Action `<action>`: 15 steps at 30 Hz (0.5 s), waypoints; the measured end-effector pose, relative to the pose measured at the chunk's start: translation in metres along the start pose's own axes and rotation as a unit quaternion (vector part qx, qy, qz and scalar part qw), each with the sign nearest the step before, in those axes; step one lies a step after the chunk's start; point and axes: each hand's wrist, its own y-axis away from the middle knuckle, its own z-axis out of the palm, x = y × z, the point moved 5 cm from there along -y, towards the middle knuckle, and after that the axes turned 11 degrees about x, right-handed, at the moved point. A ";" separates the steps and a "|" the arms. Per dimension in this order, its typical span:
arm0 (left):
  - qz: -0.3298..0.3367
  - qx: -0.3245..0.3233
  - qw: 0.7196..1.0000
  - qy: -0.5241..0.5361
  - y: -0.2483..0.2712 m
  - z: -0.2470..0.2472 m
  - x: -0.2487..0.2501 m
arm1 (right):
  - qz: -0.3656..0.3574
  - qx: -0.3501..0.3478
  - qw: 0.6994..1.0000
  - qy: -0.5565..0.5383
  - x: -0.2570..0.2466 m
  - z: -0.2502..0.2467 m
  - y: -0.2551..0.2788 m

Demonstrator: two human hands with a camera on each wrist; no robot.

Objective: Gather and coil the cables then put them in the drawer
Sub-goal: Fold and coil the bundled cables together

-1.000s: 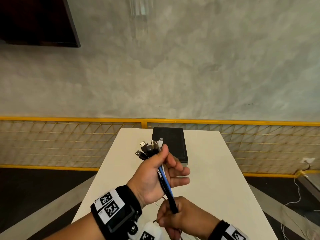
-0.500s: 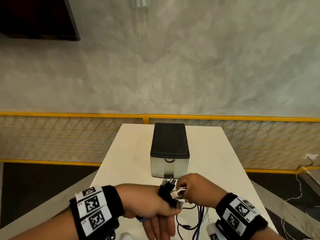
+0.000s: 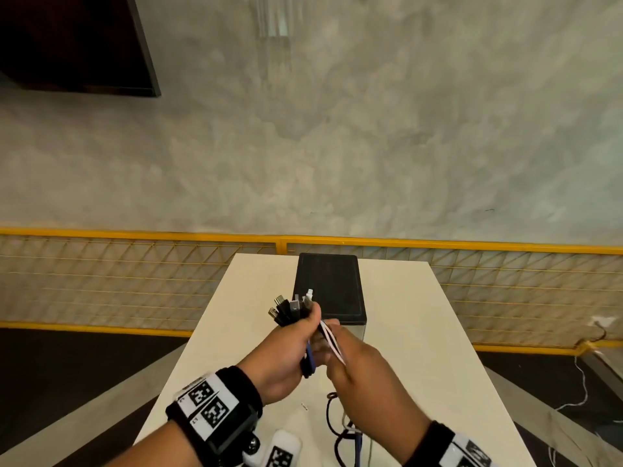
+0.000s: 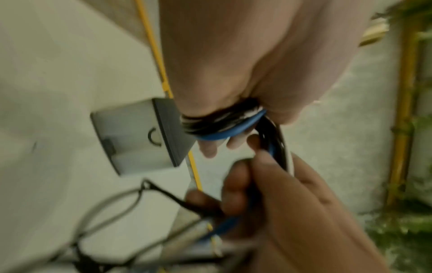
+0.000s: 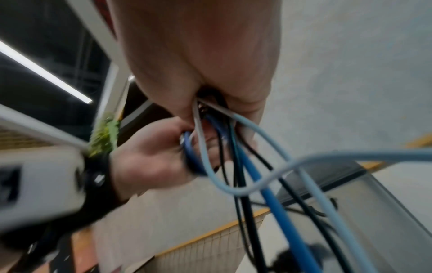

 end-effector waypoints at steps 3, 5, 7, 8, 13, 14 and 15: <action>-0.039 -0.011 0.999 0.015 -0.001 0.007 -0.007 | -0.023 0.041 0.997 0.063 -0.002 0.008 0.005; -0.049 -0.022 0.998 0.013 0.001 0.010 -0.011 | -0.027 0.057 0.995 0.073 -0.004 0.010 0.008; -0.053 -0.036 0.998 0.007 0.004 0.013 -0.013 | -0.021 0.061 0.996 0.060 -0.007 0.009 0.010; -0.054 -0.040 0.998 0.003 0.005 0.014 -0.014 | -0.017 0.061 0.997 0.051 -0.007 0.008 0.010; 0.009 -0.033 0.999 0.012 0.006 0.018 -0.004 | 0.046 0.080 0.992 -0.082 -0.004 -0.002 0.015; 0.027 -0.032 0.999 0.020 0.005 0.018 0.000 | 0.082 0.085 0.984 -0.134 -0.001 -0.003 0.015; 0.044 -0.030 0.998 0.024 0.005 0.019 0.004 | 0.118 0.086 0.973 -0.177 0.003 -0.004 0.014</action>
